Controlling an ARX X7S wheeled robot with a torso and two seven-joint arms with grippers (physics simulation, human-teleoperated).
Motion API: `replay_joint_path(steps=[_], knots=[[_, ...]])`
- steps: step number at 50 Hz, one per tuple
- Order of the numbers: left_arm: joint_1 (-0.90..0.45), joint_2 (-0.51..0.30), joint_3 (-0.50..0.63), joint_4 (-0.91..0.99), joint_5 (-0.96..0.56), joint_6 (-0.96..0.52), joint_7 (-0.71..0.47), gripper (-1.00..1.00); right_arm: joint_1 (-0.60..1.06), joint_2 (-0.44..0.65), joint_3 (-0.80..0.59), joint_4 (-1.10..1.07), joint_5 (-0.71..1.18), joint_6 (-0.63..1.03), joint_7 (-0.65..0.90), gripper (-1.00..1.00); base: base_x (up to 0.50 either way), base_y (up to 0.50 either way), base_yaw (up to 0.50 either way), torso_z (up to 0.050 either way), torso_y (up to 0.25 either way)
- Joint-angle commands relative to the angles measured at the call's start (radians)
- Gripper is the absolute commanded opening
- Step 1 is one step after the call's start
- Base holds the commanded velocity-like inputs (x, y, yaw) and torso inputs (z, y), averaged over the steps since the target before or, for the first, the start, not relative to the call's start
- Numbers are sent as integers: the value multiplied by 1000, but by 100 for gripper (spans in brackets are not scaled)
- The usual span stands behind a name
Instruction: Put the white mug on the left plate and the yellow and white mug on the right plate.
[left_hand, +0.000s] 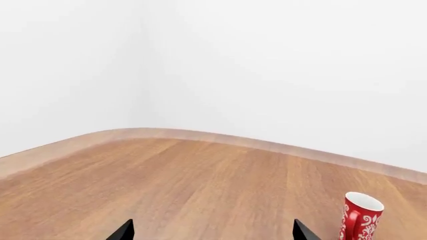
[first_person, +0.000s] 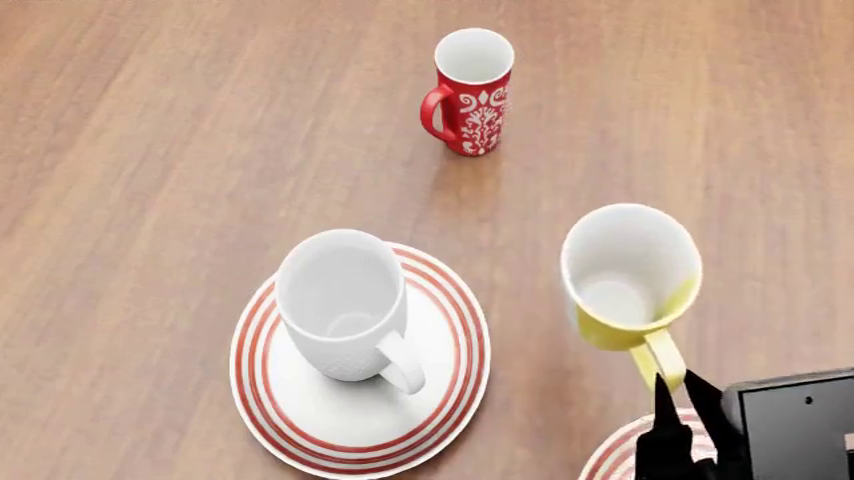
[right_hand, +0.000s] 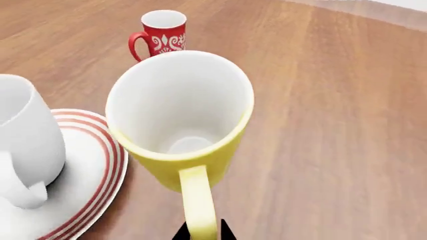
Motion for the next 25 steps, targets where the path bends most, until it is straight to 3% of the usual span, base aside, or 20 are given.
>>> replay_joint_path(steps=[1,25], knots=[[9,-2,-6,11,-1,-1,-11,100,-186,24,110,-149,30,-4,-33,-100,0,0,0,0,0],[8,-11,-8,13,-11,1,-13,100,-452,-2,308,-241,83,-41,-95,-100,0,0,0,0,0]])
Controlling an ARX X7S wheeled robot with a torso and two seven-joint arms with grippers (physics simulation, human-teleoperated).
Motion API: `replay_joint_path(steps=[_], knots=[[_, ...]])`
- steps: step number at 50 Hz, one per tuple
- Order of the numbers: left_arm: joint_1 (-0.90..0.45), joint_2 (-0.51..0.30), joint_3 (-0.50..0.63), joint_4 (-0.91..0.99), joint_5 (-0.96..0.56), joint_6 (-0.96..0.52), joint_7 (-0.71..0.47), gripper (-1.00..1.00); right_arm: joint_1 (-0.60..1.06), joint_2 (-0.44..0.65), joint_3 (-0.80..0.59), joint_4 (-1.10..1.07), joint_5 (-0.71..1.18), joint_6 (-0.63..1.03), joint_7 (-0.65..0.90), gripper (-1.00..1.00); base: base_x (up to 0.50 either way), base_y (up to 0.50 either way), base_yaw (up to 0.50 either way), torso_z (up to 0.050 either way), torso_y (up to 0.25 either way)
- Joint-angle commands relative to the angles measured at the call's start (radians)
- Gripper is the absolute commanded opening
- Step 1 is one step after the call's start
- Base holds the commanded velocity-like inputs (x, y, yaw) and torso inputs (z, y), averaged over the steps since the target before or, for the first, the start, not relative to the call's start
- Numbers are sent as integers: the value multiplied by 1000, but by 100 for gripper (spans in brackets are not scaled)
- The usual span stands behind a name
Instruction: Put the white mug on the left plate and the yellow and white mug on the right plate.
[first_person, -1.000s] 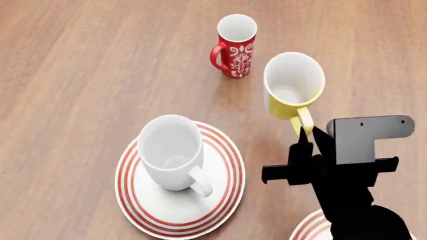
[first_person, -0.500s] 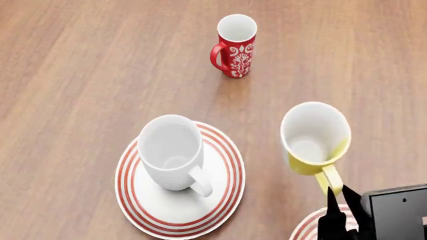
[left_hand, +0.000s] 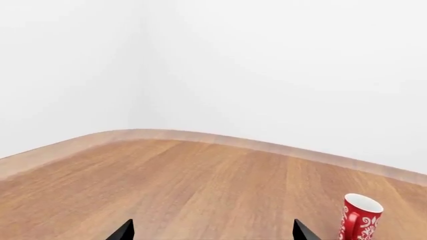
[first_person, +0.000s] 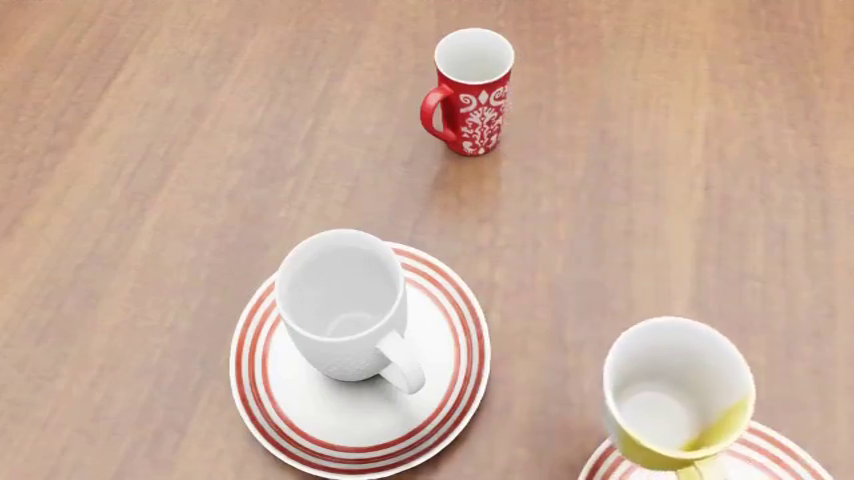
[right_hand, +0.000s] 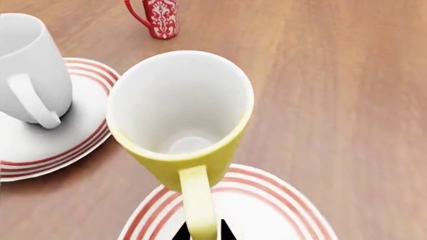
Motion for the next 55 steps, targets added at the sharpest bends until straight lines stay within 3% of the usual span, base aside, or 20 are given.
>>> replay_joint_path(steps=[1,24,55], knots=[[2,-2,-4,-2,-3,4,-2,100,-109,-13,100,-40,24,-24,-30,-100,0,0,0,0,0],[6,-8,10,13,15,9,-3,100,-252,-57,145,17,4,-166,-73,-100,0,0,0,0,0],[-14,-11,17,-11,4,2,-10,100,-243,-63,104,211,-15,-267,-99,-100,0,0,0,0,0]])
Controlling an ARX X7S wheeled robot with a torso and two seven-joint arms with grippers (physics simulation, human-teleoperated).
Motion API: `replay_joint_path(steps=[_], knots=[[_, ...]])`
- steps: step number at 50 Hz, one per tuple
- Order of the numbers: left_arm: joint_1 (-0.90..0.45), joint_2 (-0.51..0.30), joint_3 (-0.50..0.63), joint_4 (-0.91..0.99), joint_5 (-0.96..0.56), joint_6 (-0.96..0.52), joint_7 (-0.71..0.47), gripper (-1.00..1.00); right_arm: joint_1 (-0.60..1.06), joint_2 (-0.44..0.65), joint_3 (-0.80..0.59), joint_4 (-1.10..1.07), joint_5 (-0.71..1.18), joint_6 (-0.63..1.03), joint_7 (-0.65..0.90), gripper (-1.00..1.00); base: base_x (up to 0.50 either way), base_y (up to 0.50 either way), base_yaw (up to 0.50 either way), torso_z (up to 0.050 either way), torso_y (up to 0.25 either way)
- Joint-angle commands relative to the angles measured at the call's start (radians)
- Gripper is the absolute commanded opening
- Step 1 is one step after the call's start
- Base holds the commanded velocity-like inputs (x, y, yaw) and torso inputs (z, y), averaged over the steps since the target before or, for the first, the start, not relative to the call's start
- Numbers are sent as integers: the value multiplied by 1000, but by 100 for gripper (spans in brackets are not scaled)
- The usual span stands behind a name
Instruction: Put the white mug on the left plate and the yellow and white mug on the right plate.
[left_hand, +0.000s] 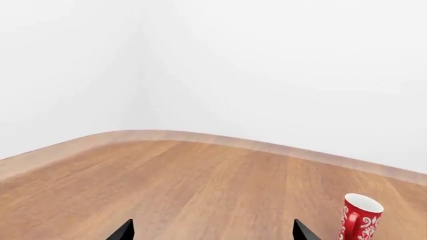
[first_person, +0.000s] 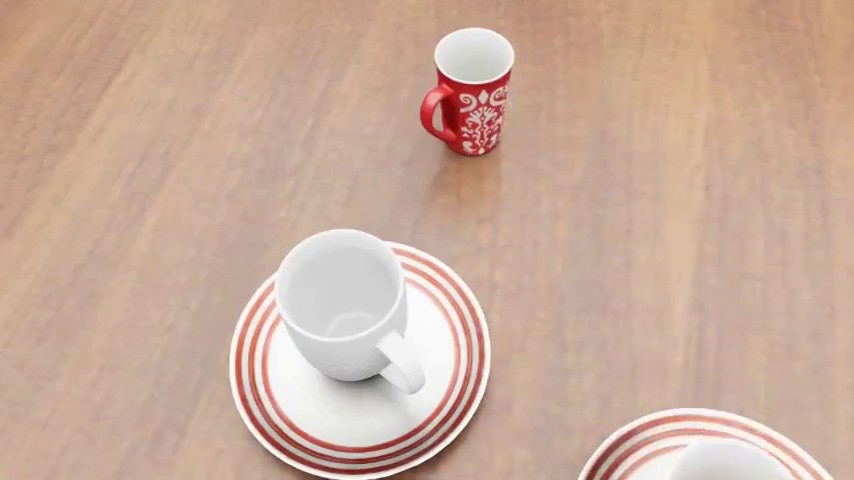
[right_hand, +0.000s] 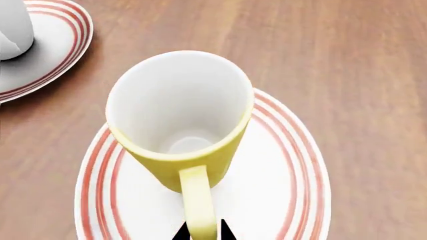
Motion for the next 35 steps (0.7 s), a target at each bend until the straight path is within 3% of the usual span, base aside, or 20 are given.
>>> replay_joint_path(steps=[1,7,8,14,35], knots=[[-1,-2,3,-2,-1,-1,-2,100,2,-2,-17,63,-9,-40,-11,-100,0,0,0,0,0],[1,-4,4,2,0,-2,-3,100,-2,1,-19,66,-10,-40,-11,-100,0,0,0,0,0],[2,-4,4,3,1,-1,-4,100,-4,3,-25,68,-15,-44,-11,100,0,0,0,0,0],[0,-7,2,6,-2,-4,-7,100,-10,-1,-17,50,-8,-56,-11,100,0,0,0,0,0],[-7,-13,3,10,-8,-8,-16,100,-169,-90,152,-116,181,-410,-213,100,0,0,0,0,0]])
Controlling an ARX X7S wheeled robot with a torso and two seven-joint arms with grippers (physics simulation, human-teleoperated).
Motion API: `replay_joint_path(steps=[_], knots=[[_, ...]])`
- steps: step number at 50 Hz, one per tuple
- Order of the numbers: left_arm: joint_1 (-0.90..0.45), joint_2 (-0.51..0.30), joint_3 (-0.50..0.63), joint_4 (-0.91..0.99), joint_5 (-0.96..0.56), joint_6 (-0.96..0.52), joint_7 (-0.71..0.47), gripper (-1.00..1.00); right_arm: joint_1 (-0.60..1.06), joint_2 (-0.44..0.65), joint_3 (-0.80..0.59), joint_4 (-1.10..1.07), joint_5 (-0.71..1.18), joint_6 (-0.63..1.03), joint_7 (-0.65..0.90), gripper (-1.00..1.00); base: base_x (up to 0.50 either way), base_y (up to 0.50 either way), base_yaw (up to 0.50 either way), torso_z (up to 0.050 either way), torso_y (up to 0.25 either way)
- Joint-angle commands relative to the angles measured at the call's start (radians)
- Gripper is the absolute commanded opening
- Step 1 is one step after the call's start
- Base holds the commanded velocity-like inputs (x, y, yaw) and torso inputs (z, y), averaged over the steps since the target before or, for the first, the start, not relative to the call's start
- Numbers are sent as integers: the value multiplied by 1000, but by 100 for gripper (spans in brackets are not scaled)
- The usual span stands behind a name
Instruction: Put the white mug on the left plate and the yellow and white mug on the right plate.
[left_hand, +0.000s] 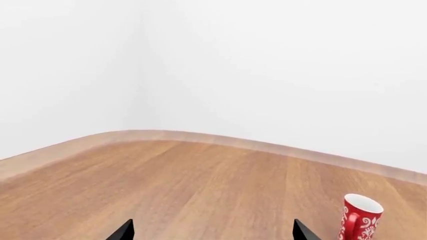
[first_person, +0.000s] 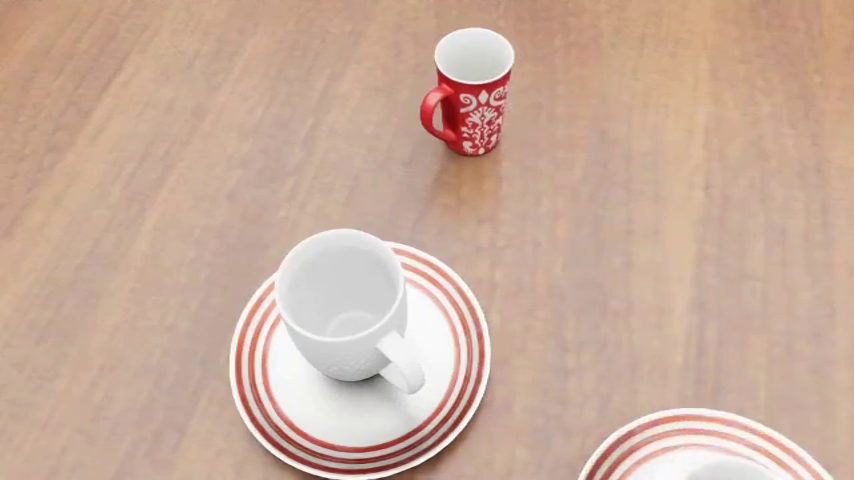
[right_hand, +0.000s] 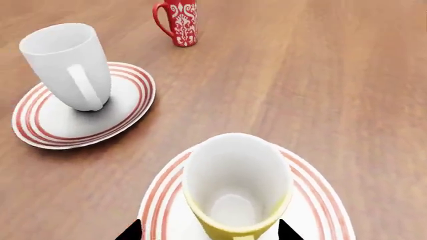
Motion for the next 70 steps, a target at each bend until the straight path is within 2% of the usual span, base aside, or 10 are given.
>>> replay_joint_path(steps=[1,10,18,23,26,32,42,53,66,70], knots=[[-3,-3,0,4,-2,-2,-5,100,-66,-50,101,-86,119,-158,-80,100,0,0,0,0,0],[-14,-4,16,4,5,-10,-6,100,12,-21,180,-157,326,-79,30,100,0,0,0,0,0],[-22,-7,28,3,11,-20,-8,100,250,73,44,-93,355,98,212,100,0,0,0,0,0],[-52,-7,61,-21,15,-43,1,100,408,89,-82,35,285,140,272,100,0,0,0,0,0],[-104,-19,101,-34,19,-88,10,100,492,79,-144,120,246,135,289,100,0,0,0,0,0],[-332,-60,185,-63,-12,-283,9,100,632,43,-281,309,123,71,308,100,0,0,0,0,0],[-678,-24,316,-232,-60,-479,79,100,806,-18,-393,620,13,-59,299,100,0,0,0,0,0],[-954,-9,349,-215,-140,-691,61,100,798,3,-379,358,102,99,353,100,0,0,0,0,0],[-1108,-40,309,-115,-228,-841,5,100,750,60,-265,15,276,281,436,100,0,0,0,0,0],[-1146,-79,309,-71,-239,-889,-2,100,700,92,-174,-146,403,333,443,100,0,0,0,0,0]])
